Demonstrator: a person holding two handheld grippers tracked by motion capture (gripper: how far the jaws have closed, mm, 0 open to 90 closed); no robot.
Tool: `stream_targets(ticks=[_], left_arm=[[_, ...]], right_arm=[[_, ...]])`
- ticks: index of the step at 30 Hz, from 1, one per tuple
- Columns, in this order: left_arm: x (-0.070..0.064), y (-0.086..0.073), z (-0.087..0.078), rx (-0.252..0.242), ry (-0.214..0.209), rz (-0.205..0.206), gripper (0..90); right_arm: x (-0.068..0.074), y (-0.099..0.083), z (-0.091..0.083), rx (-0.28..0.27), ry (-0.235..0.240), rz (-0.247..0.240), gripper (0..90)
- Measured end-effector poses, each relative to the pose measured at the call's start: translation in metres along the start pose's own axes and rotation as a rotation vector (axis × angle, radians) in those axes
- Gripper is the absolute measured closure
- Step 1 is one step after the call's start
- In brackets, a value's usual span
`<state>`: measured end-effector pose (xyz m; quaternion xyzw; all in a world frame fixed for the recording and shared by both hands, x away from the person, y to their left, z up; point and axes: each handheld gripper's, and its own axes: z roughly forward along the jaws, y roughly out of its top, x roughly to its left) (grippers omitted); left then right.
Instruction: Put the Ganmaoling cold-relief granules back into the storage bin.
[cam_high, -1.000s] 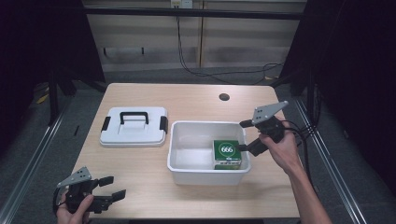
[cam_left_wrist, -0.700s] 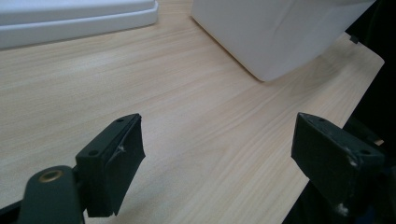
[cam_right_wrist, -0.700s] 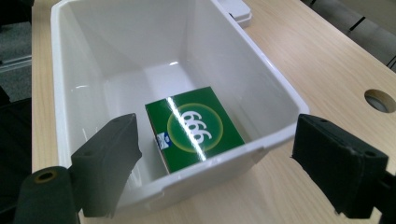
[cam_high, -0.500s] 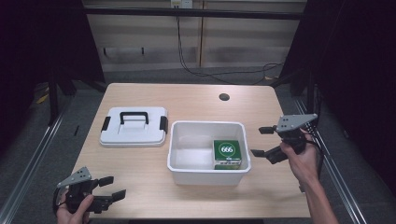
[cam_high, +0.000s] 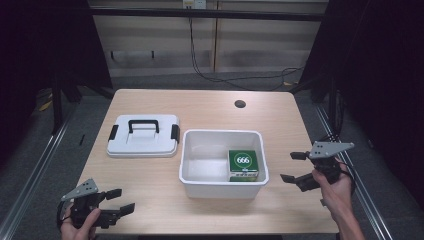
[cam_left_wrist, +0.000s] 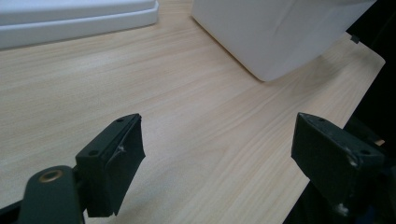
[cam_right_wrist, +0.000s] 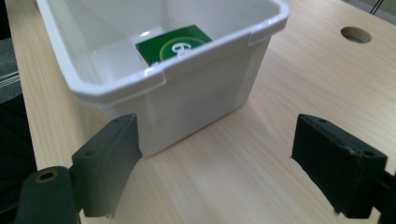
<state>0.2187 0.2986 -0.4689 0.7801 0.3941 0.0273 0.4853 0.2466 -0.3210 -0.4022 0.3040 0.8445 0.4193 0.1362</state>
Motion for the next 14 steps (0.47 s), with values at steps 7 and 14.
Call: stream_targets(ticks=[7,14], left_arm=[[0.0,0.001,-0.002,-0.006,-0.002,0.002,17.0],[0.0,0.001,-0.002,-0.008,-0.008,0.001,17.0]], right_arm=[[-0.005,-0.027,0.001,0.004,-0.03,0.063,14.8],[-0.021,-0.062,0.011,0.1,-0.081,0.121,13.0]])
